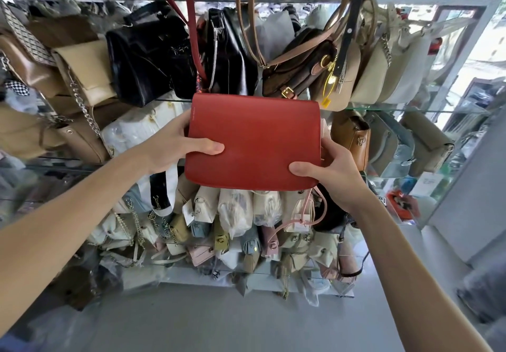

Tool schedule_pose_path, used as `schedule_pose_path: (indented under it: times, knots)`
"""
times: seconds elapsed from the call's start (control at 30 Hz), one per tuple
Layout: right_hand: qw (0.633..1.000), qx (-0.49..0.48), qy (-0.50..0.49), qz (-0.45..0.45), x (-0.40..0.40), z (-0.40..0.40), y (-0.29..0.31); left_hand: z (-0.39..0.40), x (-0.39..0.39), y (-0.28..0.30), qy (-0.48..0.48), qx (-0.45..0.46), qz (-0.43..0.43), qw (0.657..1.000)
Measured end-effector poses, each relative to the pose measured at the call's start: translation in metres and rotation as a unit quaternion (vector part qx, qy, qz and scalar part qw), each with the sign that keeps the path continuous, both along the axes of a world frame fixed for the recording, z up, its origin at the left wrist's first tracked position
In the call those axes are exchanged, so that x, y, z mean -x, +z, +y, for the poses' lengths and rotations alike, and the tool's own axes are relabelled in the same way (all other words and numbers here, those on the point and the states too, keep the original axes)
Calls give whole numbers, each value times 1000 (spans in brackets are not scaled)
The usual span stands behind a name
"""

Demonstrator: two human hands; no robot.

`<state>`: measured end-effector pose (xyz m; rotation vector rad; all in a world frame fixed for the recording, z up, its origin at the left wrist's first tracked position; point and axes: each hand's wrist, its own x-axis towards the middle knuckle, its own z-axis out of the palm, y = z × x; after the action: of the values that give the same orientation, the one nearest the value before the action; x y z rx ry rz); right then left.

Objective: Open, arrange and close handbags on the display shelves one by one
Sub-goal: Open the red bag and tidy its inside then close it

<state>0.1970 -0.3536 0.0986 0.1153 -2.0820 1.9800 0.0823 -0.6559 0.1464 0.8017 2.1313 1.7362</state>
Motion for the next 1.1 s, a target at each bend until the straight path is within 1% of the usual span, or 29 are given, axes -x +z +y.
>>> schedule_pose_path:
  times: [0.2, 0.3, 0.37, 0.43, 0.5, 0.57, 0.67, 0.7, 0.73, 0.77, 0.83, 0.9, 0.97, 1.1]
  knots:
    - [996, 56, 61, -23, 3, 5, -6, -5, -2, -6, 15, -33, -15, 999]
    - [993, 62, 92, -37, 1, 3, -3, -8, -1, -8, 20, -64, -23, 998]
    - [994, 43, 87, -50, -1, 4, 0, -12, -2, -9, 14, -68, -33, 997]
    - [996, -13, 62, -64, -2, 6, 3, -16, -2, -9, 13, -64, -31, 997]
    - [995, -68, 15, -76, 1, 9, 3, -20, -3, -10, 16, -62, -26, 998]
    - [994, -74, -31, -78, 3, 8, 4, -23, -3, -11, 23, -63, -24, 997]
    - [988, -97, -119, -34, 2, 2, 11, -25, -3, -12, 33, -71, -24, 997]
    - [986, -108, -125, -12, 2, 1, 15, -27, -3, -12, 34, -74, -25, 996]
    - [986, -126, -108, -4, 2, 1, 18, -28, -3, -13, 34, -76, -26, 996]
    - [986, -153, -68, -10, 2, 1, 20, -29, -4, -13, 34, -78, -28, 996]
    - [982, -175, 39, -55, 3, -1, 17, -29, -3, -12, 25, -80, -28, 996]
    - [981, -130, 123, -75, 3, -5, 12, -27, -2, -11, 19, -71, -29, 997]
    - [985, -83, 137, -63, 2, -11, 8, -25, 0, -9, 7, -49, -30, 998]
    - [997, -25, 68, -14, -2, -24, -4, -23, 9, -2, -14, 16, -70, 997]
